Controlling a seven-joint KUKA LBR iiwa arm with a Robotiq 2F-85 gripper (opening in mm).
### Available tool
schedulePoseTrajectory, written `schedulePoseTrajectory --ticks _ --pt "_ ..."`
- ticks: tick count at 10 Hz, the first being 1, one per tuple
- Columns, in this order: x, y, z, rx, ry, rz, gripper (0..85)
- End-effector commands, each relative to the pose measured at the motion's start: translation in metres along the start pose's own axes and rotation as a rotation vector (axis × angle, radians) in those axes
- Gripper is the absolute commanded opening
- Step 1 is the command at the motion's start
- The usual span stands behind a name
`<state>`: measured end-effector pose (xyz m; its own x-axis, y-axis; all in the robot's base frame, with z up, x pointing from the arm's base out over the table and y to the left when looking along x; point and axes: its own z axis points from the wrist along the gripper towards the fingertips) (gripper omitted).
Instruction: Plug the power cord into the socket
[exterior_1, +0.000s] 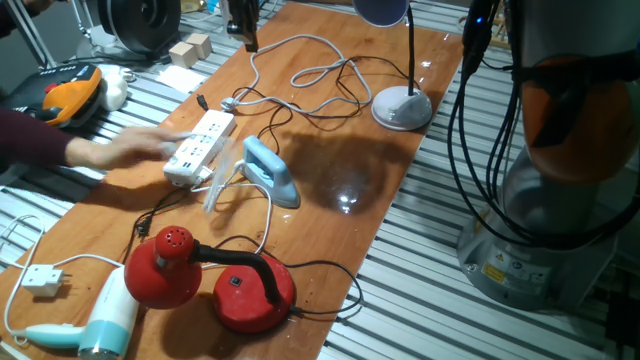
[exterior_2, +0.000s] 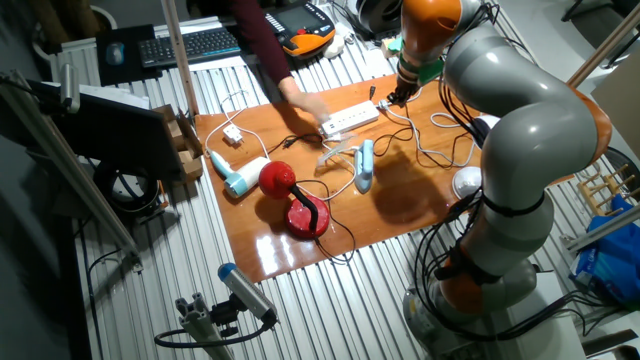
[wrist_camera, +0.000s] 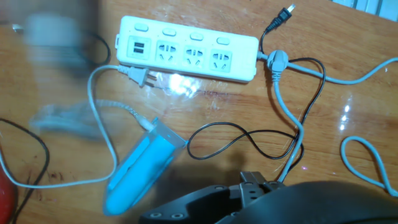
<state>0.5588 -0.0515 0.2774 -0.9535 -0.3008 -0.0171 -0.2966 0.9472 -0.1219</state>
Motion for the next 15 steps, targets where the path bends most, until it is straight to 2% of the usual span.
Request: schedulePoseTrajectory --ticks 1,2,5,6,7,13,15 --pt "0.0001 -0.0014 0.0015 0.001 -0.006 -0.002 0.0" --pt "-0.0017 -0.0038 0.0021 0.011 -0.014 -0.003 0.0" --pt "-0.0039 -0.0079 0.0052 -0.006 -0.002 -0.001 0.0" --pt "-0.0053 -0.0076 0.0037 0.001 -0.008 0.001 0.0" --pt "-0.0067 -0.0090 -0.0015 0.001 0.002 -0.004 0.0" --pt "-0.0041 -0.0100 0.0034 -0.013 0.006 -0.017 0.0" --pt "-0.0042 -0.0099 0.0035 -0.002 0.003 -0.016 0.0"
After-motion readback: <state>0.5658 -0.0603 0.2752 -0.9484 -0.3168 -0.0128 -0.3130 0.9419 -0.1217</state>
